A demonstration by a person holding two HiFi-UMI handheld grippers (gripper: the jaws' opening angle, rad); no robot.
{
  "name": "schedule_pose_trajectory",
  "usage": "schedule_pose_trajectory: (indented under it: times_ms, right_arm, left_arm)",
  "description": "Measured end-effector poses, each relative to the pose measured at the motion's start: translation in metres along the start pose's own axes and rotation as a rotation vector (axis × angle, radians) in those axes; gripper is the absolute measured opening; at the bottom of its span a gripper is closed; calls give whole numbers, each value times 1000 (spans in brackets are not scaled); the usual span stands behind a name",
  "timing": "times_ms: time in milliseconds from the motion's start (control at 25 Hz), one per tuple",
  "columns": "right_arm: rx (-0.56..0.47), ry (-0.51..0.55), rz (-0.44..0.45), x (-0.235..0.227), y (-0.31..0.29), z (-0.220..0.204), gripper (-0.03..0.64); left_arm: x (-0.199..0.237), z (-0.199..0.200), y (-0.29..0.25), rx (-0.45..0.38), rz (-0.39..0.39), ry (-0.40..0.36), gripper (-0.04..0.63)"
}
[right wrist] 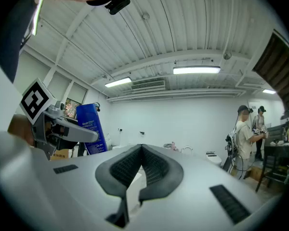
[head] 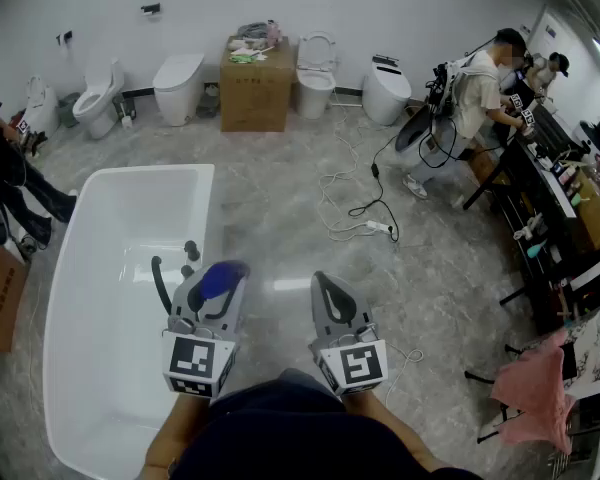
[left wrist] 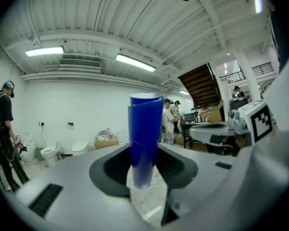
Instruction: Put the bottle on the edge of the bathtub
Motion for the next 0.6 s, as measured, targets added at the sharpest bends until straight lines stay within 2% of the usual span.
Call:
schedule_pose_trajectory:
  times_ms: [320, 600]
  right_arm:
    - [19, 12, -13, -2, -1, 0, 17]
    - [20, -26, -17, -24, -20, -24, 17]
  left_arm:
    - [-2, -6, -4, -22, 10, 36, 150]
    - [1, -17, -36, -2, 5, 22, 150]
Point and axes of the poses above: the fingertips, and each gripper's own axes: y backward along the fingers, x to its left, z out of its top, the point moved 7 cm from there along y, backward along the fingers, and after that the axes turned 7 degrees about z, right-handed, at the moved point
